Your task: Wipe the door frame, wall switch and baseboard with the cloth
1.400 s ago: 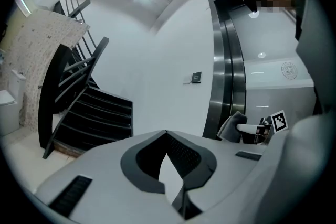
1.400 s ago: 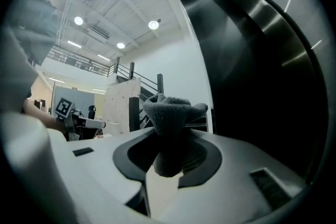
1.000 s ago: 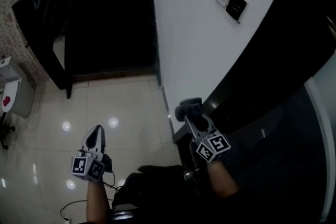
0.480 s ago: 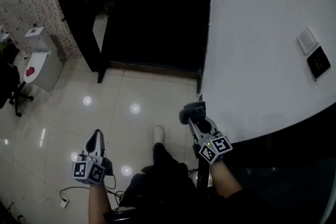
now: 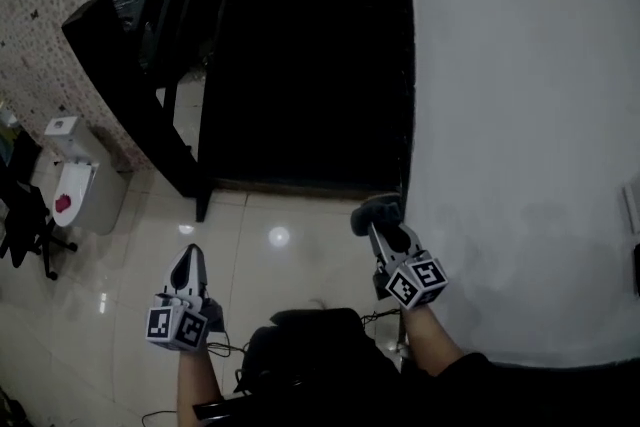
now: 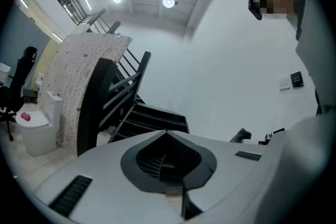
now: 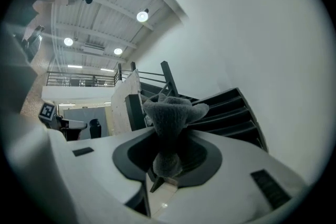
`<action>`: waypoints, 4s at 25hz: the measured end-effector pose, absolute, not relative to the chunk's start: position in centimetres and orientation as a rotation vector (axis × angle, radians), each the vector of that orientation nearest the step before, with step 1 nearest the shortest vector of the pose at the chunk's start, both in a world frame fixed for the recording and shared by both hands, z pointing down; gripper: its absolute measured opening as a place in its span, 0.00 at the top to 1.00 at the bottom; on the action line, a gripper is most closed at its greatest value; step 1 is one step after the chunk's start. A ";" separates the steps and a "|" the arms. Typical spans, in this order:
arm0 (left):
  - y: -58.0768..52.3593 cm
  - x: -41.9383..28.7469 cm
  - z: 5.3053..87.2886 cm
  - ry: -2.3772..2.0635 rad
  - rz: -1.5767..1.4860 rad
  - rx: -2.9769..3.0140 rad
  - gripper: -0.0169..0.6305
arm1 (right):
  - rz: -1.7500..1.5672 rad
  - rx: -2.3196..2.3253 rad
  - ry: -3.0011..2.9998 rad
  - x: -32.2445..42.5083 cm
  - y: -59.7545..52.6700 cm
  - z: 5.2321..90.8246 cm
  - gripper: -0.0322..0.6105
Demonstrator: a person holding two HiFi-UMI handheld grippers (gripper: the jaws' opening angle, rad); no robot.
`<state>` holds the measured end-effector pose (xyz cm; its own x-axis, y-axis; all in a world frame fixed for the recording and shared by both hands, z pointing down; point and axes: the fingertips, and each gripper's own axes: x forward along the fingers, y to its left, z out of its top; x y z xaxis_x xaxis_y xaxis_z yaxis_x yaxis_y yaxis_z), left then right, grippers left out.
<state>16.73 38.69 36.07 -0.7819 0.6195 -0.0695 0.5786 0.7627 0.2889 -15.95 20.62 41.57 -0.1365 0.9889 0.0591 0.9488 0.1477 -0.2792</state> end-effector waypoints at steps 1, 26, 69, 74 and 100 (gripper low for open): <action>39.8 14.6 35.4 2.808 0.368 0.921 0.97 | 0.271 -1.897 -2.211 -17.5 21.8 40.9 0.80; 43.4 -44.1 40.2 2.931 0.428 -1.285 0.97 | 0.111 -0.040 -2.888 -29.6 6.9 44.1 0.80; 24.6 -49.4 93.5 2.864 0.544 -1.727 0.97 | -0.262 -0.558 -2.505 -51.4 16.1 122.6 0.80; 25.3 -49.3 93.0 2.892 0.535 -1.715 0.97 | -0.228 -0.400 -2.489 -53.3 13.6 125.4 0.80; 18.6 -44.9 93.6 2.698 0.228 -1.971 0.97 | -0.204 0.077 -2.445 -44.3 0.0 126.0 0.80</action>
<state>-44.86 18.63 93.64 -0.2933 -0.9521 0.0867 -0.9240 0.3056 0.2299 -44.30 -0.03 125.97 -0.7716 -0.1077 0.6270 -0.0024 0.9861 0.1664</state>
